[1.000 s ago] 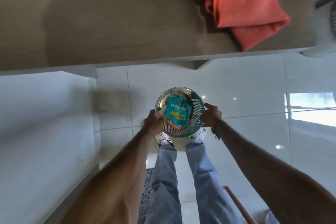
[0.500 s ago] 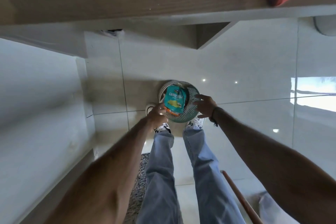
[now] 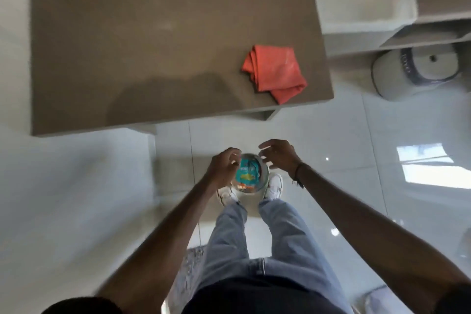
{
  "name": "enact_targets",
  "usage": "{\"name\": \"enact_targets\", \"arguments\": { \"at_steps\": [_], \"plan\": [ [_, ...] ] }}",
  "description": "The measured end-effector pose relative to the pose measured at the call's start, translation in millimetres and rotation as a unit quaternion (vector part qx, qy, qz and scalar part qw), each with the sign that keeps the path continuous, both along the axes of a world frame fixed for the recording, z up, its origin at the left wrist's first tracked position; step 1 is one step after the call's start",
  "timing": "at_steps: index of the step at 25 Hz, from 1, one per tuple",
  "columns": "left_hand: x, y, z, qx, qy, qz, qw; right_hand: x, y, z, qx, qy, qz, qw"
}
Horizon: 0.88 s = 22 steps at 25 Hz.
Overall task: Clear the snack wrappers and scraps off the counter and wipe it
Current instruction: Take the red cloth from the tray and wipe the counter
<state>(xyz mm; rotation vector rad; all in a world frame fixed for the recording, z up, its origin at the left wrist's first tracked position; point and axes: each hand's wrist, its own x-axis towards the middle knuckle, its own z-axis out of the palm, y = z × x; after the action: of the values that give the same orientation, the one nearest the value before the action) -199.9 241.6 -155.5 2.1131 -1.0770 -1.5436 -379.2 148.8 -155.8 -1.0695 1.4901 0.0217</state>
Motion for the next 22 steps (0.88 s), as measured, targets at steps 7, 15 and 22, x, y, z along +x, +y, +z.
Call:
{"name": "enact_targets", "arguments": {
  "at_steps": [7,15,22],
  "plan": [
    [12,-94,101,-0.146,0.000,0.091,0.985,3,-70,112,-0.269,-0.032,-0.061,0.961],
    [-20,-204,101,-0.085,-0.068,0.163,0.981,7,-170,107,-0.173,0.107,0.018,0.979],
    [-81,-330,93,-0.109,0.006,0.171,0.979,-47,-287,95,-0.173,0.042,-0.113,0.978]
  ]
}}
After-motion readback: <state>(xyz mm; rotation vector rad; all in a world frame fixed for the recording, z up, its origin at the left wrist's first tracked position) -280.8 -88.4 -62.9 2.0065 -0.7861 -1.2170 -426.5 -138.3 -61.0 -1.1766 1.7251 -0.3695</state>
